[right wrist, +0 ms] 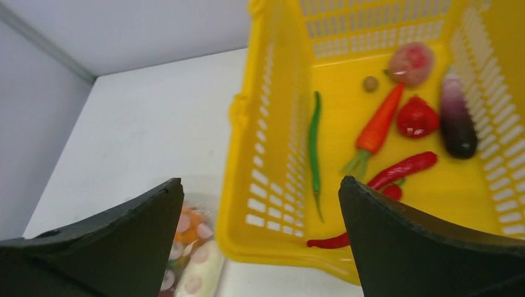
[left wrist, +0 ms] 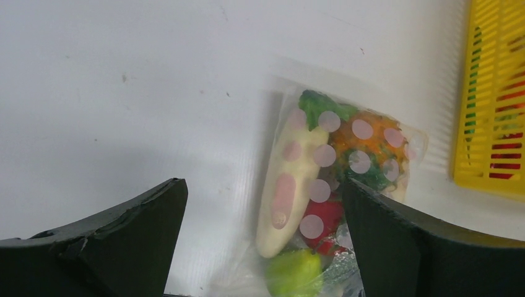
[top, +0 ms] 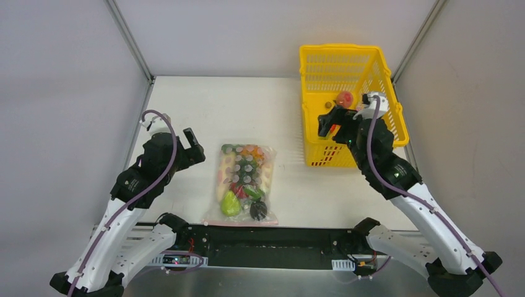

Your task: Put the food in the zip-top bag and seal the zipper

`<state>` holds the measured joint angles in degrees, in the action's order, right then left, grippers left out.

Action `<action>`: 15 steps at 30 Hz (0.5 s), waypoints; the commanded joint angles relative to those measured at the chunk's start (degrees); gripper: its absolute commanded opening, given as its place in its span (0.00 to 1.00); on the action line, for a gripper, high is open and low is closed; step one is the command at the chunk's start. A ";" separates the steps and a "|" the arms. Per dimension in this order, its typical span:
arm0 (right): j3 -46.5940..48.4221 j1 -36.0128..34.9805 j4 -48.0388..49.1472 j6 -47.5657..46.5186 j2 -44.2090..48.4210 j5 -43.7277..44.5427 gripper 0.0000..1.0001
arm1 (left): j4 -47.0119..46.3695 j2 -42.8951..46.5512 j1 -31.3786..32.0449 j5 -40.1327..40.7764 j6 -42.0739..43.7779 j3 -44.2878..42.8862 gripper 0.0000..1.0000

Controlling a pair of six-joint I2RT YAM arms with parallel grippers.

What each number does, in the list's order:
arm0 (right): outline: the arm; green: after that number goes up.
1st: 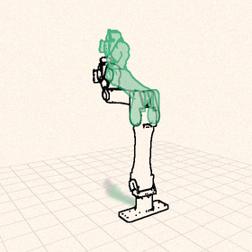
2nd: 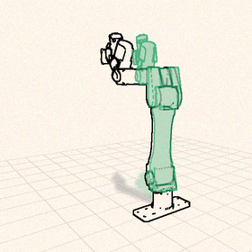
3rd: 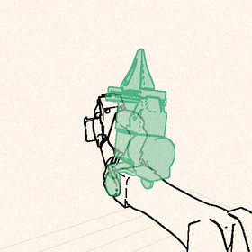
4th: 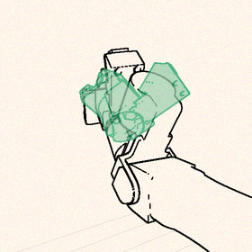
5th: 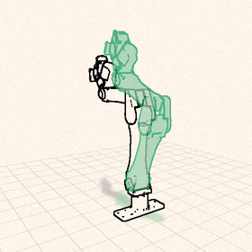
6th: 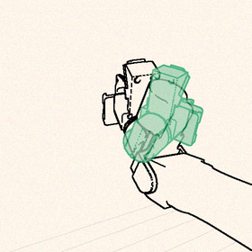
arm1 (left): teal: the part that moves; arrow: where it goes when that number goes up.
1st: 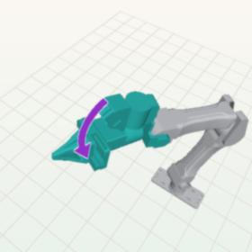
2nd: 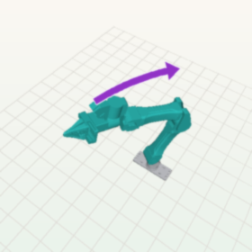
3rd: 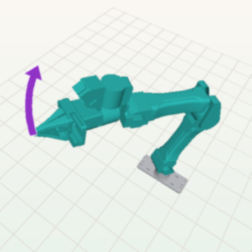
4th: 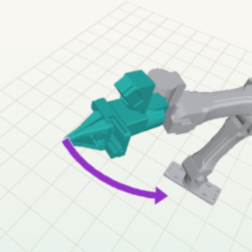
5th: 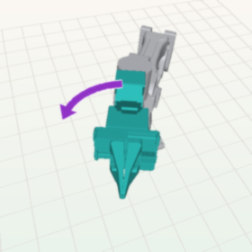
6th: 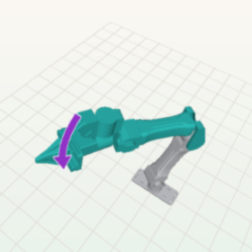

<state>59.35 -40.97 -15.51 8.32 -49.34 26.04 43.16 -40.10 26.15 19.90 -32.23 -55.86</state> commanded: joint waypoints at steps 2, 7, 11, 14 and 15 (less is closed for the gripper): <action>4.66 12.87 -7.51 3.86 -0.27 -2.95 1.00 | 4.35 1.20 -0.29 8.60 -2.08 -3.66 0.99; 5.73 23.93 -11.14 6.94 1.00 -13.25 1.00 | 4.17 4.34 -0.31 11.10 -1.13 -2.48 0.99; 3.56 25.05 -10.70 7.98 3.33 -18.52 1.00 | 4.53 5.61 -0.31 13.75 -0.75 -2.46 0.99; 0.83 25.02 -9.29 7.92 5.15 -22.08 1.00 | 5.72 5.75 -0.31 15.43 -0.35 -3.62 0.99; 0.25 25.03 -9.06 7.95 5.59 -22.35 1.00 | 6.36 5.73 -0.31 15.96 -0.22 -4.18 0.99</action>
<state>61.58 -16.19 -25.98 14.87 -46.39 10.00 47.13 -34.37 26.15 31.64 -33.30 -57.43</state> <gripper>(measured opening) 0.994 0.990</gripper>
